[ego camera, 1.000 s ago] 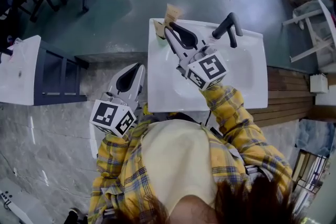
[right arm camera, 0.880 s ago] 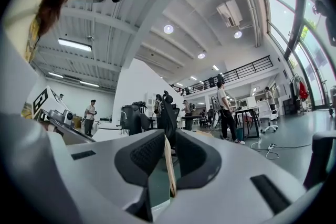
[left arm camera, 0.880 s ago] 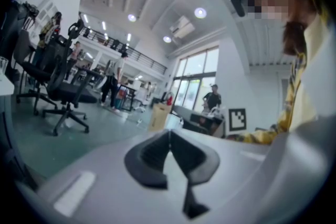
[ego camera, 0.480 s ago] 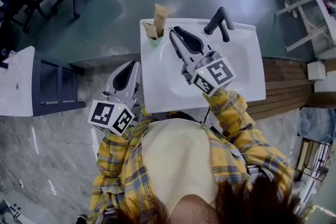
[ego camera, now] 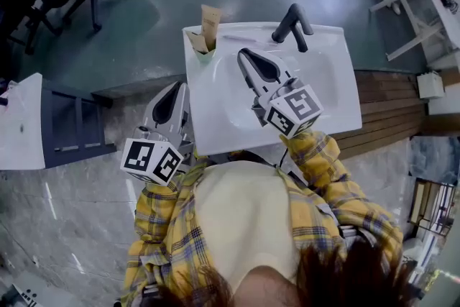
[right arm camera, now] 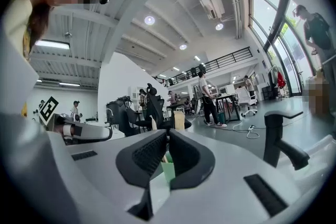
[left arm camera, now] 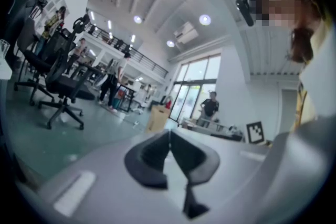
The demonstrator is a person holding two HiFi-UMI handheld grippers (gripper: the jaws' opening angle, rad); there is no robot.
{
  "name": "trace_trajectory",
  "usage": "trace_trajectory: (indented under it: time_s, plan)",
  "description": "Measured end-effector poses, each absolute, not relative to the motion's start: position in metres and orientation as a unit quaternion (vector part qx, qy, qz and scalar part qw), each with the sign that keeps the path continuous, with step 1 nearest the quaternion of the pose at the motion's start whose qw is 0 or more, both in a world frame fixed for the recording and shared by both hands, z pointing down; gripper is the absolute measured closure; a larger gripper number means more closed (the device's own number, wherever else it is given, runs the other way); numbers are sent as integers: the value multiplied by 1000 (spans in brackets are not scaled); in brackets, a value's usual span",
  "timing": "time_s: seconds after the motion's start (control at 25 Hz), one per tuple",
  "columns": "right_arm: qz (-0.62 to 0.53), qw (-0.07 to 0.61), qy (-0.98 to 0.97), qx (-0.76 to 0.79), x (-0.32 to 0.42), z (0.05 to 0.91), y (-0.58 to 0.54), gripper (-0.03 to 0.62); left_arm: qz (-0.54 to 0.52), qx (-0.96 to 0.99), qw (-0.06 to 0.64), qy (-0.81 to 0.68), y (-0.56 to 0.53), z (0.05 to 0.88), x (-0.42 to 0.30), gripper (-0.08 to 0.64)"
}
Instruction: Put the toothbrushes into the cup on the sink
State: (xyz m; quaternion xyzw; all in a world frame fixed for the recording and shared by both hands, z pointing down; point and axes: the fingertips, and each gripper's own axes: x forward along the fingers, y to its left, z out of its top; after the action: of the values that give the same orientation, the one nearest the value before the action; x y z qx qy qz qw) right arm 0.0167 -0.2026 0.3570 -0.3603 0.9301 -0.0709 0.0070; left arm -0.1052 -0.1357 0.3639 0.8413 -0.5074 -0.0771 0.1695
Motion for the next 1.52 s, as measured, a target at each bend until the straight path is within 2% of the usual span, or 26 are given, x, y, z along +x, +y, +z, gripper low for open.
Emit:
trace_trajectory:
  time_s: [0.8, 1.52]
  plan:
    - [-149, -63, 910, -381, 17, 398, -184, 578, -65, 831, 185, -520, -134, 375, -109, 552]
    - [-157, -73, 908, -383, 16, 404, -182, 578, -41, 828, 191, -526, -134, 385, -111, 555]
